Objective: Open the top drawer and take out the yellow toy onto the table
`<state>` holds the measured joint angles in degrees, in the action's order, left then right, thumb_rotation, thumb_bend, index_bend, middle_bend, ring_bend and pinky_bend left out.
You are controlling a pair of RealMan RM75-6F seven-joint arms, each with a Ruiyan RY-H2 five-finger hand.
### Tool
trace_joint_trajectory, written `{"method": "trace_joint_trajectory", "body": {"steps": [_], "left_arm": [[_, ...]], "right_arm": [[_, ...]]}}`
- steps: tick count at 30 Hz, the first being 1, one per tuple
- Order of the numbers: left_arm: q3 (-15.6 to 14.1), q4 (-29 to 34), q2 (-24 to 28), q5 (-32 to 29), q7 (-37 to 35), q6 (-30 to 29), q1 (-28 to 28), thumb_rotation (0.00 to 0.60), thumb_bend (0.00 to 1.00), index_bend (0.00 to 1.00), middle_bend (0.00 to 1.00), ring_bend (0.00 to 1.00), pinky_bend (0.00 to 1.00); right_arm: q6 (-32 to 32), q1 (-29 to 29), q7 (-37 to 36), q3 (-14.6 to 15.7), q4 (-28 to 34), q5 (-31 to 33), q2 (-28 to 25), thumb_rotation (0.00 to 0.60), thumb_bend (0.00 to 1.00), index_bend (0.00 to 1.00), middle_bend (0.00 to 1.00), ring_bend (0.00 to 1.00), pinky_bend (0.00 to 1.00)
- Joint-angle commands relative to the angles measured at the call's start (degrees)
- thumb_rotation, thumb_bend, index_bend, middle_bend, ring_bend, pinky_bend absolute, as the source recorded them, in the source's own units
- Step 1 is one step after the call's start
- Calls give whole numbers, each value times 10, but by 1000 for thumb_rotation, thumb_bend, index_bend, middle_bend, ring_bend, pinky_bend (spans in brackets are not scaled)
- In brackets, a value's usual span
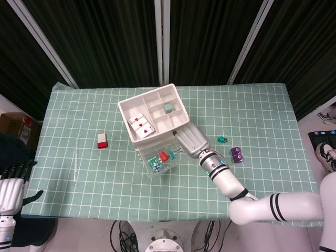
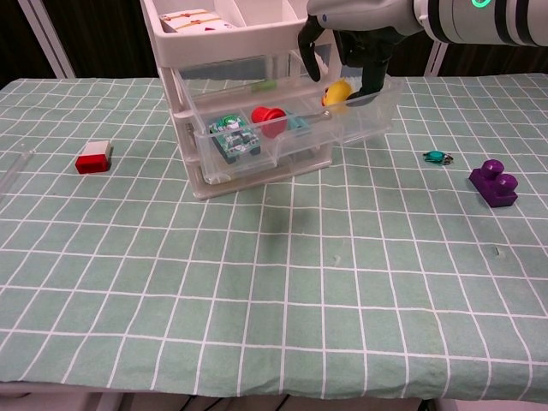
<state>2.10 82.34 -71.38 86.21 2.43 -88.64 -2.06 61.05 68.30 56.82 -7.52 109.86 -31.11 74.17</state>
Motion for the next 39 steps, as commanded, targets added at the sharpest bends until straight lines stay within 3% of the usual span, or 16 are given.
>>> {"method": "trace_joint_trajectory", "body": {"steps": [1,7,10,14,17,23,29,33,39], "left_arm": [[1,-3,-1,0,-2,0,-1,600,61,207,173,162,189],[1,-10,-5,-1,-8,0,0,600,60,207,173,163,189],[1,-14,-6,-2,-11,-1,1,600,61,207,173,162,189],[1,-17,-7,-2,-15,-5,4,600,60,207,173,162,189],[1,-17,-6,-1,-16,-8,5,600,61,207,172,162,189],[2,-10,-2,4,-9,-13,4,600,61,207,173,162,189],[2,4,3,9,3,-15,3,600,60,207,173,163,189],[2,15,6,13,13,-18,3,600,61,207,173,163,189],[1,27,11,15,22,-23,6,600,61,207,173,162,189]], "right_arm": [[2,5,3,3,-6,5,5,600,176,396,912,961,1000],[-2,16,8,8,-23,19,21,600,181,443,911,961,1000],[0,20,9,10,-30,22,28,600,227,534,911,963,1000],[12,12,-15,5,-28,-8,28,600,308,664,918,971,1000],[23,-1,-43,-3,-6,-42,14,600,320,690,919,971,1000],[62,-53,-120,-5,67,-168,-37,600,323,698,919,971,1000],[80,-125,-201,52,119,-353,-63,600,325,697,919,971,1000],[74,-163,-227,110,95,-475,-40,600,325,697,919,971,1000],[76,-199,-231,149,-2,-589,28,600,325,697,919,971,1000]]}}
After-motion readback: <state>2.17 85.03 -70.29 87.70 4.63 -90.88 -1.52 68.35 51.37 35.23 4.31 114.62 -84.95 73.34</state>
